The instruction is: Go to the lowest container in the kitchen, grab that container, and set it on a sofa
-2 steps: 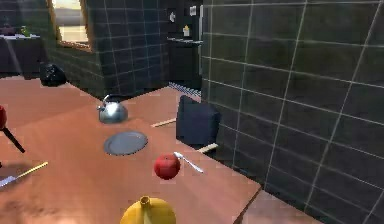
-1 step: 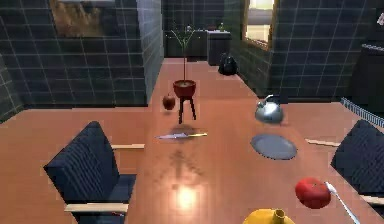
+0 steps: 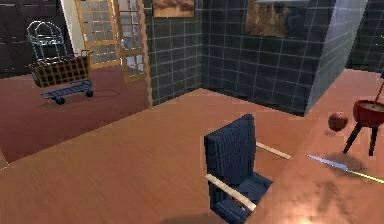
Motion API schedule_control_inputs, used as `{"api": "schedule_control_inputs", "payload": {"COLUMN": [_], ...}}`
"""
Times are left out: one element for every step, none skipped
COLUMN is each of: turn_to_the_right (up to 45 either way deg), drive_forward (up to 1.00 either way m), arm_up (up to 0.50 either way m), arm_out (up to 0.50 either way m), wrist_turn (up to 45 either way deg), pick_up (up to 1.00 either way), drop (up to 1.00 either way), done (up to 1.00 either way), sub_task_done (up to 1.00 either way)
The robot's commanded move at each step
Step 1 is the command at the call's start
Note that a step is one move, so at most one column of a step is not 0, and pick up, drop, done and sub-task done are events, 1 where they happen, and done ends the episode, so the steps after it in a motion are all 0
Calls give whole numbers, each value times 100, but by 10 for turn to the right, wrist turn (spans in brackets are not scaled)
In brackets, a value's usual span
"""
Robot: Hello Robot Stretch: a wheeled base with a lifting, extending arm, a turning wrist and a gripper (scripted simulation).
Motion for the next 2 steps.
{"api": "schedule_control_inputs", "payload": {"turn_to_the_right": [-150, 0], "drive_forward": [0, 0], "arm_up": [0, 50], "arm_out": [0, 0], "wrist_turn": [0, 0], "pick_up": [0, 0], "drop": [0, 0], "done": [0, 0], "sub_task_done": [0, 0]}}
